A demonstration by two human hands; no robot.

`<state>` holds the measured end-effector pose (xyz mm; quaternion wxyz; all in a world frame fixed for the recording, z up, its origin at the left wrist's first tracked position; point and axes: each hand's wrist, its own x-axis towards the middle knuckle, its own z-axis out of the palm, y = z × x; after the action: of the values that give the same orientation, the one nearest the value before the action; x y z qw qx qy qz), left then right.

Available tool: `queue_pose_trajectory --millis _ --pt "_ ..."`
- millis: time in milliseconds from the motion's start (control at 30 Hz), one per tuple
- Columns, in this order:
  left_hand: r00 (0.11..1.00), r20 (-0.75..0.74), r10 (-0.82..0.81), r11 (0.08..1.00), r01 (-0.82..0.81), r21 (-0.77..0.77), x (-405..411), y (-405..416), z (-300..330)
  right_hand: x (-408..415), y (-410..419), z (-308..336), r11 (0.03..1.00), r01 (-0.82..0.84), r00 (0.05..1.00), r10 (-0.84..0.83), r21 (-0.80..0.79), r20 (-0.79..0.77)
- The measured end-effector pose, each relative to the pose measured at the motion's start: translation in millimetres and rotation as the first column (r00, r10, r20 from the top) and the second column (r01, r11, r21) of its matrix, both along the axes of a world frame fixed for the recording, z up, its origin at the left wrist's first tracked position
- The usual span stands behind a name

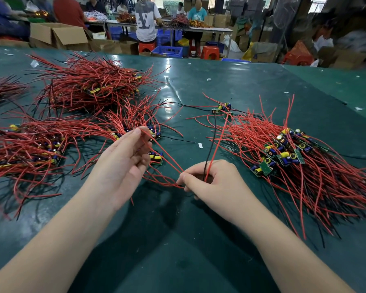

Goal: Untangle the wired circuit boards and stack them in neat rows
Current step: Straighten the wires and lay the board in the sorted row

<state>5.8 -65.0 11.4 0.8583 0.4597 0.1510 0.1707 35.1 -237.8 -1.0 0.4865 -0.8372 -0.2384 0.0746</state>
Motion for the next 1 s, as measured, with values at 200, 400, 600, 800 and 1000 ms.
queue_pose_trajectory --millis 200,400,600,800,1000 --pt "0.999 -0.005 0.036 0.994 -0.036 0.103 -3.4 3.8 1.7 2.4 -5.6 8.6 0.999 0.011 0.992 -0.005 0.044 -0.130" --pt "0.992 0.060 0.108 0.912 -0.123 0.391 -7.3 6.9 1.9 6.5 -14.4 23.1 0.991 0.014 0.961 0.023 0.131 -0.277" --pt "0.991 0.063 0.114 0.768 -0.128 0.627 -7.4 7.2 1.2 12.6 -22.0 27.9 0.987 0.062 0.964 -0.021 0.148 -0.264" --pt "0.996 0.004 0.089 0.784 -0.073 0.617 -8.6 5.5 3.0 15.5 -23.3 26.8 0.986 0.092 0.964 -0.054 0.138 -0.260" --pt "0.999 0.010 -0.043 0.988 0.041 0.152 -5.2 3.9 6.1 13.1 -21.3 24.2 0.987 0.091 0.964 -0.054 0.133 -0.259"
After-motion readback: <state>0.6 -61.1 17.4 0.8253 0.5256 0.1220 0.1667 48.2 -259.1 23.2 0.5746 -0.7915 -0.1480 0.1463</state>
